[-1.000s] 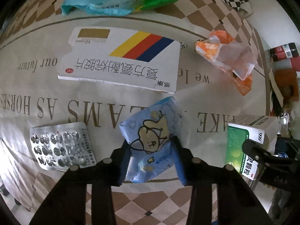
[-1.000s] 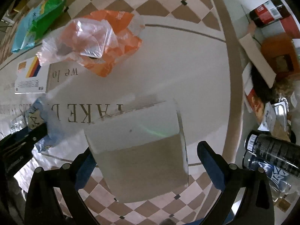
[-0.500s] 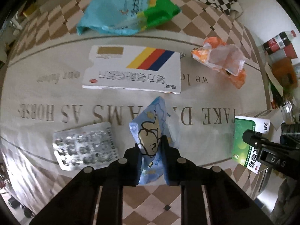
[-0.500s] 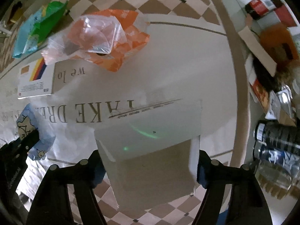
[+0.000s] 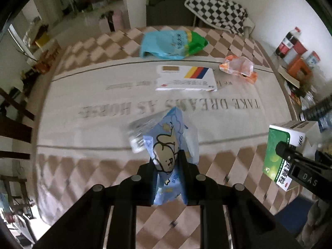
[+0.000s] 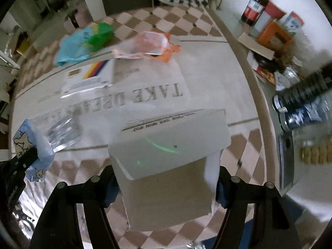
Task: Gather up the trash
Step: 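Carry wrapper and white box over the bin and open left tool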
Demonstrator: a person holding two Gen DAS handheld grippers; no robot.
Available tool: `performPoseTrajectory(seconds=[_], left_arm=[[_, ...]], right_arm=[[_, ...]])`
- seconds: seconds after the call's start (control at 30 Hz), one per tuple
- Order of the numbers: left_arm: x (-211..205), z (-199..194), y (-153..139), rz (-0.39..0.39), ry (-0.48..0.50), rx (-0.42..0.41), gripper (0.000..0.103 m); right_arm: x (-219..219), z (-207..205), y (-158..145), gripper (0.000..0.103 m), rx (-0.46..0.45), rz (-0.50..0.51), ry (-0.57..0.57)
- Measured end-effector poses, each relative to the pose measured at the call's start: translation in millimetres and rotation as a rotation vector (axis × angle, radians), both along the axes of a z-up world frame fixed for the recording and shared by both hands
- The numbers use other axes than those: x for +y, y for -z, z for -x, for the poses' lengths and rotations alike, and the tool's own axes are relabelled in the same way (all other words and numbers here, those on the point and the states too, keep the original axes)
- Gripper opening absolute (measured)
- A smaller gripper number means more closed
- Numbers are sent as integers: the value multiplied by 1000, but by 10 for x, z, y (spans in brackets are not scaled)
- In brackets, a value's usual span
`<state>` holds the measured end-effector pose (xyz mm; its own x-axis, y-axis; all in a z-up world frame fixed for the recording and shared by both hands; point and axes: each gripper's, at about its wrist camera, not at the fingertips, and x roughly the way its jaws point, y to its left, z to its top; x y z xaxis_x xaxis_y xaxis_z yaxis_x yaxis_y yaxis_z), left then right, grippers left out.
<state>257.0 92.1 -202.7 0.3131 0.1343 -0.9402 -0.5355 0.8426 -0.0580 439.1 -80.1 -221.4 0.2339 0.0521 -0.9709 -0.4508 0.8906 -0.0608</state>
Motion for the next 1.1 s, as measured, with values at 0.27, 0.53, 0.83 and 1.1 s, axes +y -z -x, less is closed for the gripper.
performPoseTrajectory(seconds=[0.27,0.53,0.83,1.1], left_arm=[[-145,1373,-222,-41,12,-58,15],[-330,2518,109,62,10,4,15],[-395,3166,1720,301,-104,198,16],[-191,3069,3545,460,-192,292,21]], right_arm=[[-112,1536,-345,73,-93,-106,15],[-439,3047,-53,73,67,-202,45],[-766,3892,1338,73,322,-119,66],[-802,3940,3101,74,474,-123,167]])
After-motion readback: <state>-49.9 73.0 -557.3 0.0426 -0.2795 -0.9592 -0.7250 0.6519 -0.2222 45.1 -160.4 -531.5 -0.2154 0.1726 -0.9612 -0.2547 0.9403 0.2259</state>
